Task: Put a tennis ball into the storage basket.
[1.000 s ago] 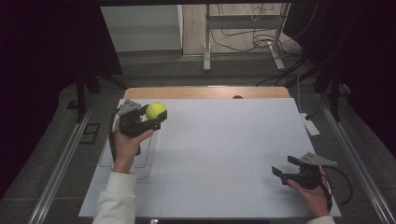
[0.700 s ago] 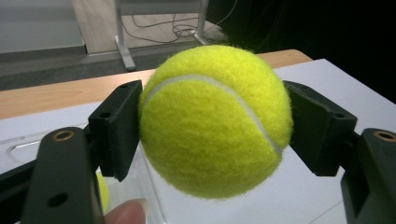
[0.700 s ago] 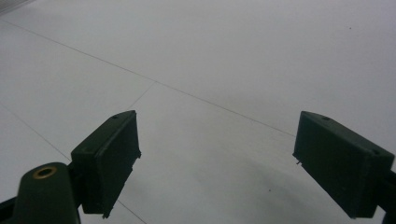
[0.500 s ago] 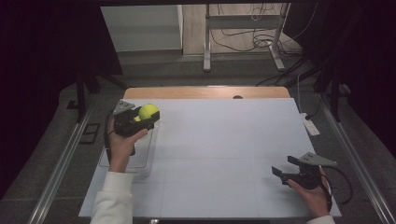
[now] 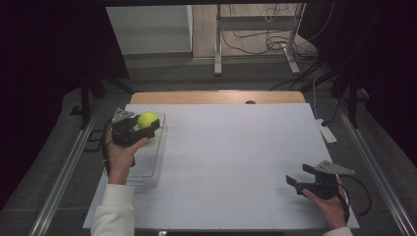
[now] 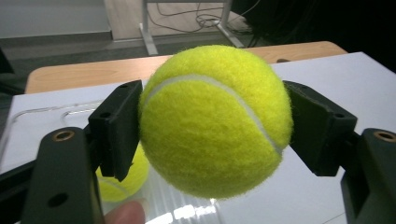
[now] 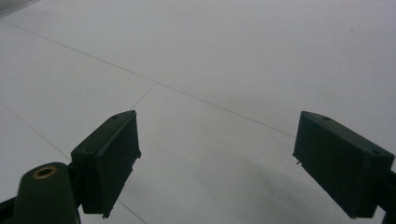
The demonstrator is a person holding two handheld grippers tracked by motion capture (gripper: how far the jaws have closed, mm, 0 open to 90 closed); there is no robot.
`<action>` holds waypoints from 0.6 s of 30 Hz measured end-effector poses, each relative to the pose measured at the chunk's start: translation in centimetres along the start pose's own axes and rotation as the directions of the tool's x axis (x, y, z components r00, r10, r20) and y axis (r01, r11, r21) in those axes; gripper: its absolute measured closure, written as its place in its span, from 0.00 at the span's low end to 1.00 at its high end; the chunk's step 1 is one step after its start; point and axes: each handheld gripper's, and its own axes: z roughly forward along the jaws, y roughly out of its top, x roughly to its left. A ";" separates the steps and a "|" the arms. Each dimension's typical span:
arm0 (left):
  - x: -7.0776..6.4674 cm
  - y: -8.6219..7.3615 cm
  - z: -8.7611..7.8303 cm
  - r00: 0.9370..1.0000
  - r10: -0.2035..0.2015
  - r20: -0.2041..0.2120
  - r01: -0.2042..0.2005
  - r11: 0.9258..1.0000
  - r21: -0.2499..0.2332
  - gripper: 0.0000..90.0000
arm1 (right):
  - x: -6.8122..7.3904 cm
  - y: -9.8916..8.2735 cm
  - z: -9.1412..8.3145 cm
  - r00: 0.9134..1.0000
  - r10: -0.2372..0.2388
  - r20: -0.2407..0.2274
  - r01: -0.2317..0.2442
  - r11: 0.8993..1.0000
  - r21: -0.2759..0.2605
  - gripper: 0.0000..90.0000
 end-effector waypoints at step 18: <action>1.4 -0.2 -1.6 0.999 0.004 -0.052 -0.004 1.000 -0.007 0.29 | 0.0 0.0 0.1 1.000 -0.002 0.002 0.002 1.000 0.006 0.16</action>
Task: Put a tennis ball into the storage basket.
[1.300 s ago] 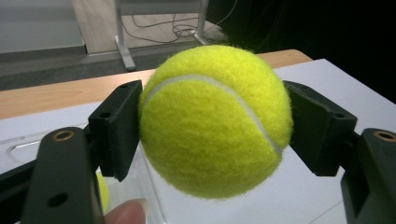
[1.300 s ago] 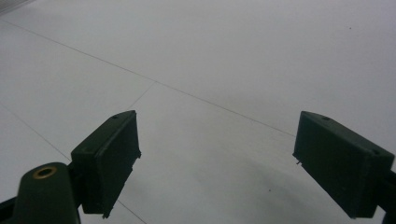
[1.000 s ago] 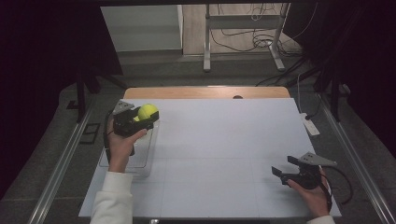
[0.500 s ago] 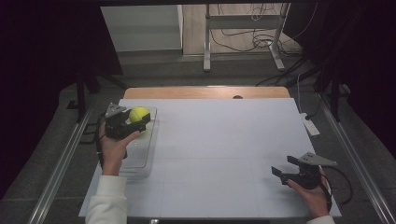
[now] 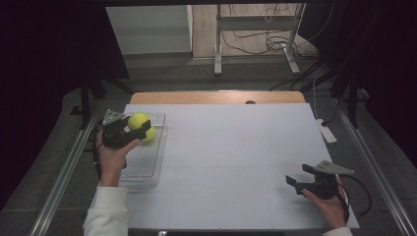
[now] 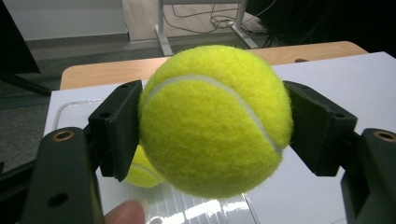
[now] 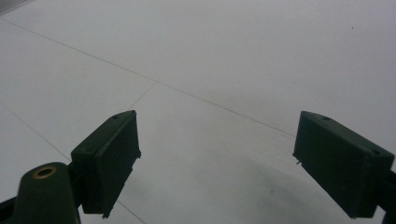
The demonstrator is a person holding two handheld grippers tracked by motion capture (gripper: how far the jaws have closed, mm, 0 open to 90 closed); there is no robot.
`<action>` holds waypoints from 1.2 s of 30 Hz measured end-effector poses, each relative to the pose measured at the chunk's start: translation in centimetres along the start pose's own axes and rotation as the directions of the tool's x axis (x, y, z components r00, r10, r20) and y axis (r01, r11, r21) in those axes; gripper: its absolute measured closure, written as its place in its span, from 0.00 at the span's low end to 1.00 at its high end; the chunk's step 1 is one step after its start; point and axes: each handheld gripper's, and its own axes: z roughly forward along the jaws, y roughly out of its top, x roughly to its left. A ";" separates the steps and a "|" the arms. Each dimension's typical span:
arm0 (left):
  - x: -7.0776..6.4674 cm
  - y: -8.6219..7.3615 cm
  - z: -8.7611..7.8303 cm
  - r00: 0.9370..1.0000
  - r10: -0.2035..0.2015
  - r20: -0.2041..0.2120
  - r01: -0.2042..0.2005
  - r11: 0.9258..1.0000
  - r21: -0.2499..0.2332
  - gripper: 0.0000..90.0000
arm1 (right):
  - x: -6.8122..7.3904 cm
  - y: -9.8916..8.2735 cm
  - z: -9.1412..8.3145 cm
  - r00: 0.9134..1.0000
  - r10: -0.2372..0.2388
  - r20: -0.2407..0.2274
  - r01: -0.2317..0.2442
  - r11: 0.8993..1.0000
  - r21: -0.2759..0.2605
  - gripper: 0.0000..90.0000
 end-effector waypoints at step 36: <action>2.4 -1.7 1.7 0.998 -0.036 -0.052 0.042 0.993 0.111 0.29 | 0.0 0.0 0.0 1.000 0.000 0.000 0.000 1.000 0.003 0.16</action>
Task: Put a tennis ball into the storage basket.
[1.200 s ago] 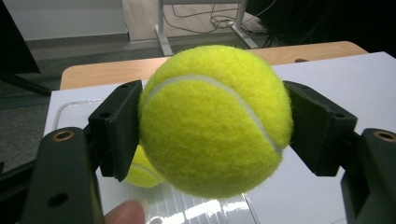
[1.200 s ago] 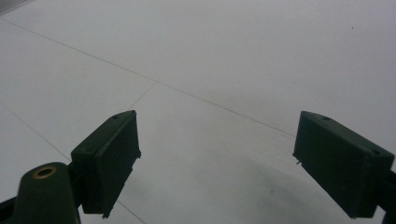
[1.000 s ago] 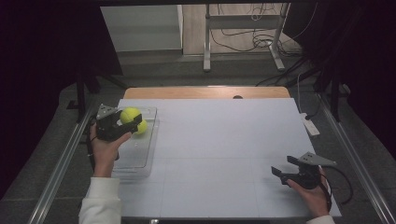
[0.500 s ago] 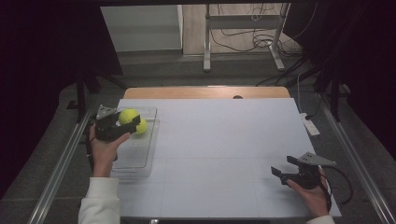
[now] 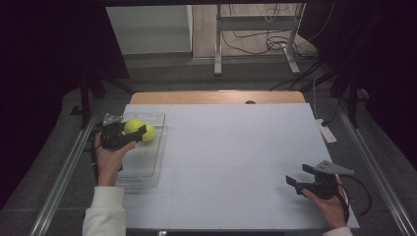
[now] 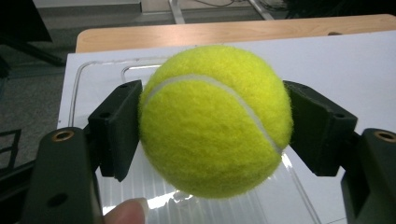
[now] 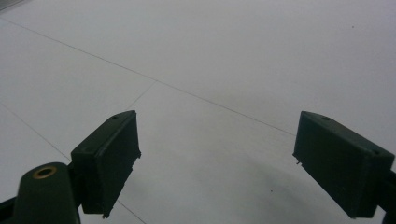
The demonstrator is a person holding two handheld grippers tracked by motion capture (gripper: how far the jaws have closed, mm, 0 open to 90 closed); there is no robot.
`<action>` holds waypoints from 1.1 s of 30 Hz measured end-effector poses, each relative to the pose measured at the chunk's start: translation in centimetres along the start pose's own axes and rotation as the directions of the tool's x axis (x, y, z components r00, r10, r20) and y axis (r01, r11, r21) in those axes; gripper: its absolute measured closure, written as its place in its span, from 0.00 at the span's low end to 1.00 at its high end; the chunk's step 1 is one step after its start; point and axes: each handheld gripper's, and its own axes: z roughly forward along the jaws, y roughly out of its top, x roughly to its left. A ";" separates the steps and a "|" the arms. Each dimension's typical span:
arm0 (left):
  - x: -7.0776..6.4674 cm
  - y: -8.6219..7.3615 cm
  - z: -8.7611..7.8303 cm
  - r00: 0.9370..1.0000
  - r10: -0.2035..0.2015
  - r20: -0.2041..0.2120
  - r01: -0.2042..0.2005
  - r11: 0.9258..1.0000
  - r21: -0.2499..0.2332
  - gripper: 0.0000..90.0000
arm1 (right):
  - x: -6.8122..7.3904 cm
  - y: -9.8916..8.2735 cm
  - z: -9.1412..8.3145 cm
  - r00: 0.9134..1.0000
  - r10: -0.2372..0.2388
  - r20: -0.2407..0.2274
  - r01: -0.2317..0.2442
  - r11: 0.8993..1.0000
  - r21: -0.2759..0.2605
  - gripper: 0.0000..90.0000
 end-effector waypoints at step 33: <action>1.7 -1.5 1.5 0.997 0.006 -0.071 0.004 0.989 0.147 0.29 | 0.0 -0.1 0.1 1.000 -0.002 -0.002 0.002 1.000 0.005 0.16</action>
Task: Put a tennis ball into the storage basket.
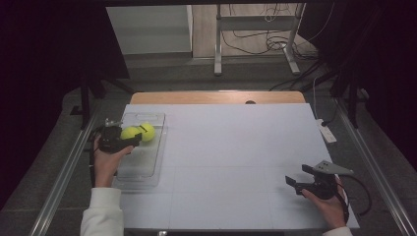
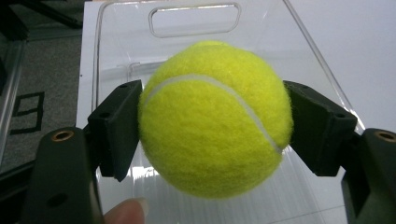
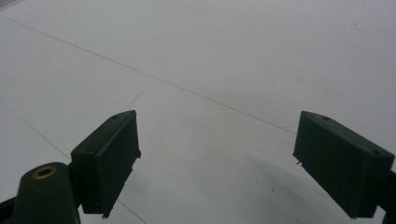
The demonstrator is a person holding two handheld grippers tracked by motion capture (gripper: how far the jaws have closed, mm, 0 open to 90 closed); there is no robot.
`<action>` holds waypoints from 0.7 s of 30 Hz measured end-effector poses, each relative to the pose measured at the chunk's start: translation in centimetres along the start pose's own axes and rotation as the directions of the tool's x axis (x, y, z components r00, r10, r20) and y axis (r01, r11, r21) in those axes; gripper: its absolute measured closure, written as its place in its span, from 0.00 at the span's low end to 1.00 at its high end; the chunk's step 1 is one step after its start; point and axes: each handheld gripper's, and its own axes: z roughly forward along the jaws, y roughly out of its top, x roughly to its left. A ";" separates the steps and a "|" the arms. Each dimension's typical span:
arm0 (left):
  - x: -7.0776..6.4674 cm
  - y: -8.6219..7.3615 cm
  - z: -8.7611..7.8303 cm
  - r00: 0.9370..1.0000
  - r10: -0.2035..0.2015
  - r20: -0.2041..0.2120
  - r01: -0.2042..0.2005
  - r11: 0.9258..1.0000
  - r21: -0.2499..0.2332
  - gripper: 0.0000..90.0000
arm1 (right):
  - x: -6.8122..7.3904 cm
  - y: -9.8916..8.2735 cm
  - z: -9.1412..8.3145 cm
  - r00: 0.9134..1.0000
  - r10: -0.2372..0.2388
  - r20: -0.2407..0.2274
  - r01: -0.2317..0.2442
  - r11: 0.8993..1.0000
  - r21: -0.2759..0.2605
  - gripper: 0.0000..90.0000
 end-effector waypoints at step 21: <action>0.1 -0.2 0.6 1.000 0.014 0.000 -0.014 0.998 0.059 0.28 | 0.0 0.0 0.1 1.000 -0.003 -0.002 0.003 1.000 0.005 0.16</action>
